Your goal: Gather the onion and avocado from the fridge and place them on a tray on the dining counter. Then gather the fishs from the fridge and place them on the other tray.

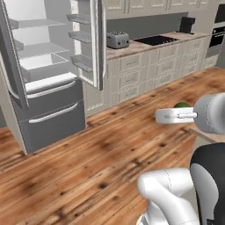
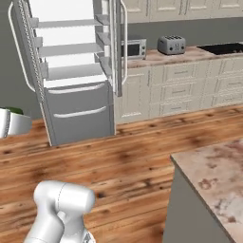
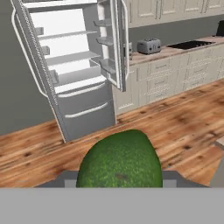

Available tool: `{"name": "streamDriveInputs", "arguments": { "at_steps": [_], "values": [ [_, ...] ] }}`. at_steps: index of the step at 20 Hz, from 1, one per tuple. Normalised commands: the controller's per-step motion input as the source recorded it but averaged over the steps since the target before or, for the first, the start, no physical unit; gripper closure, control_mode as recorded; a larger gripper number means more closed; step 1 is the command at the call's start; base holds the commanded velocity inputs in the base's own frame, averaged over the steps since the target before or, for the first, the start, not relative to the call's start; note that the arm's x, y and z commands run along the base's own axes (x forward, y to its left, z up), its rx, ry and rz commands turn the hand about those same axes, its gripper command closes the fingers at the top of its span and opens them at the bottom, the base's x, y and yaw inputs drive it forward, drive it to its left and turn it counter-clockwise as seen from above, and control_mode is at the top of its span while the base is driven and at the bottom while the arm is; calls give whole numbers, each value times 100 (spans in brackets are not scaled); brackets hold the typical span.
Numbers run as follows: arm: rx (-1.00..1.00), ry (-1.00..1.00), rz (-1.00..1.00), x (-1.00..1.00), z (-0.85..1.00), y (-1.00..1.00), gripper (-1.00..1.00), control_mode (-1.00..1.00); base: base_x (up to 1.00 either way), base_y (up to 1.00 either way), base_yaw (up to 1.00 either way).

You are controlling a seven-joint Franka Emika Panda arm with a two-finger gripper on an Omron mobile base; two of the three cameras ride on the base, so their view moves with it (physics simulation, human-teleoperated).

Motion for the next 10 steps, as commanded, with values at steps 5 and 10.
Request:
{"name": "streamDriveInputs", "arguments": {
  "at_steps": [5,10],
  "values": [
    [0,0,0,0,0,0,100,100,-100,-23,-19],
    [0,0,0,0,0,0,100,100,-100,-25,-19]
  ]
}}
